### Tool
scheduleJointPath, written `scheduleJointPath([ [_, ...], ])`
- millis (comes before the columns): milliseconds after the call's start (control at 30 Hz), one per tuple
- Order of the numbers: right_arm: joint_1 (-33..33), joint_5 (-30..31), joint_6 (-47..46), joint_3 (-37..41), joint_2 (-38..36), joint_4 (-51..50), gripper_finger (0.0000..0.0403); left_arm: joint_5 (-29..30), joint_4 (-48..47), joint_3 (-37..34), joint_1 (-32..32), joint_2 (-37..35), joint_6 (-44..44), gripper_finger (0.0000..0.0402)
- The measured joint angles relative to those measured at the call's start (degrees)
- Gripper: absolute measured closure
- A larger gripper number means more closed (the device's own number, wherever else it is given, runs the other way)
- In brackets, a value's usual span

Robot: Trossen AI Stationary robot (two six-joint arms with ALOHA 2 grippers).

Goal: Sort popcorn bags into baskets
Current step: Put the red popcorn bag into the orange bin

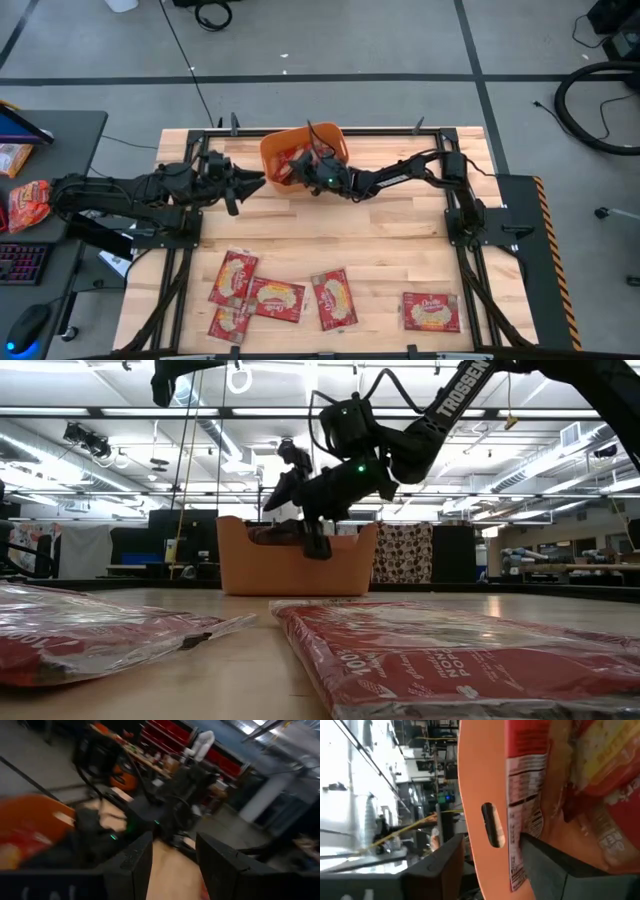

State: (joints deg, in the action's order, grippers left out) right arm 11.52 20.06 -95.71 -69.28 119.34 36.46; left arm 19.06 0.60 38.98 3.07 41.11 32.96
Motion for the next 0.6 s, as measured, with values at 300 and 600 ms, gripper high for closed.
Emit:
scheduleJointPath([
  [300,0.01,0.59,9.34,0.0,-6.24,-14.6,0.025,-7.67,-0.02,0.02,0.0,-0.67,5.7,0.0246],
  [600,0.25,-3.54,26.38,-0.02,-10.59,-17.67,0.0255,-15.01,-9.86,0.02,0.0,-0.64,9.84,0.0246],
])
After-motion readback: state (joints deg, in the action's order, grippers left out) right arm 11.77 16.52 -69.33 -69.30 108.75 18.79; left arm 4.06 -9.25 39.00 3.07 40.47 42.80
